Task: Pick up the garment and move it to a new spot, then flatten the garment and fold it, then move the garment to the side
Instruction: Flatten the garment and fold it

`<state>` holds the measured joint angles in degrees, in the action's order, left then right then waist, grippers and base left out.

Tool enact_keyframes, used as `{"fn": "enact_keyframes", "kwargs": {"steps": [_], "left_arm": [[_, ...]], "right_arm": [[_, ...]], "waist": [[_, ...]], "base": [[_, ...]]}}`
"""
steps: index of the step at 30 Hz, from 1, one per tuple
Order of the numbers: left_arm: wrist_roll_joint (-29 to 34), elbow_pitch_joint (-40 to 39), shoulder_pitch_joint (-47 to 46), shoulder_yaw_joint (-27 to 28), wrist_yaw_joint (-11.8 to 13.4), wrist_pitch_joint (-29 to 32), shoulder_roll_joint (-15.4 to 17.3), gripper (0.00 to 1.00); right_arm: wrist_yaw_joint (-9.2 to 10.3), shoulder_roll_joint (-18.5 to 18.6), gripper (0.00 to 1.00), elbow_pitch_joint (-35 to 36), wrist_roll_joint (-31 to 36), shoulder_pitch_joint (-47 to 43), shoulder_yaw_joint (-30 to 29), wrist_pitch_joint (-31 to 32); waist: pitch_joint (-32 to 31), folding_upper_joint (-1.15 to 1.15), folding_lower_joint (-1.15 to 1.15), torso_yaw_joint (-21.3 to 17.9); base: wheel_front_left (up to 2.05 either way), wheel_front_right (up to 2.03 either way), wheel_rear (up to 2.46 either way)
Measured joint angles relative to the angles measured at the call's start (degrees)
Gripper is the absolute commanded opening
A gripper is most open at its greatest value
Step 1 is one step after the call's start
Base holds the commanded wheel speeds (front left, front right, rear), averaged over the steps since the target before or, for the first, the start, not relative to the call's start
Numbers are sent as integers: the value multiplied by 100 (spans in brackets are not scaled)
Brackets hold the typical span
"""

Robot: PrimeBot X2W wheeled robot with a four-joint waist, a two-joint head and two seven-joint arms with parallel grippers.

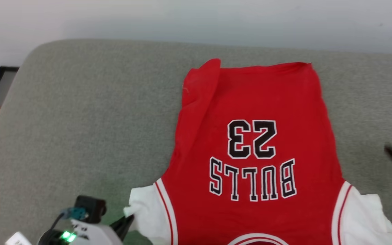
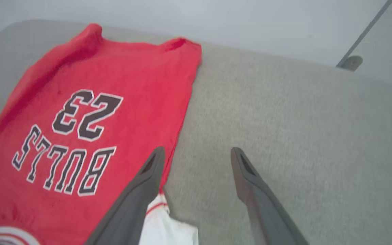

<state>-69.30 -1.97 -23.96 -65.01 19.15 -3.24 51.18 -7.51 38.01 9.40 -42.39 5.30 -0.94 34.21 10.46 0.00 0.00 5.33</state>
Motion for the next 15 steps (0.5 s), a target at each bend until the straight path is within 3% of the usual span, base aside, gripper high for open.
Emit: {"fn": "enact_keyframes", "kwargs": {"steps": [5,10,15], "left_arm": [[216,12,-321,-65,-59,86,-277,0],[428,164,-646,-149,-235,157,-615,0],[560,370,-899,-236,-431,194,-958,0]], "right_arm": [[0,-186,100,-624,472,1285,196,-226],[0,-218,100,-1733,773,2502,579,-513],[0,-183,100,-2920,866,3430,960,-414]], "waist": [[184,0,0,212],[401,0,0,506],[644,0,0,836]], "base": [[0,0,0],[0,0,0],[0,0,0]]}}
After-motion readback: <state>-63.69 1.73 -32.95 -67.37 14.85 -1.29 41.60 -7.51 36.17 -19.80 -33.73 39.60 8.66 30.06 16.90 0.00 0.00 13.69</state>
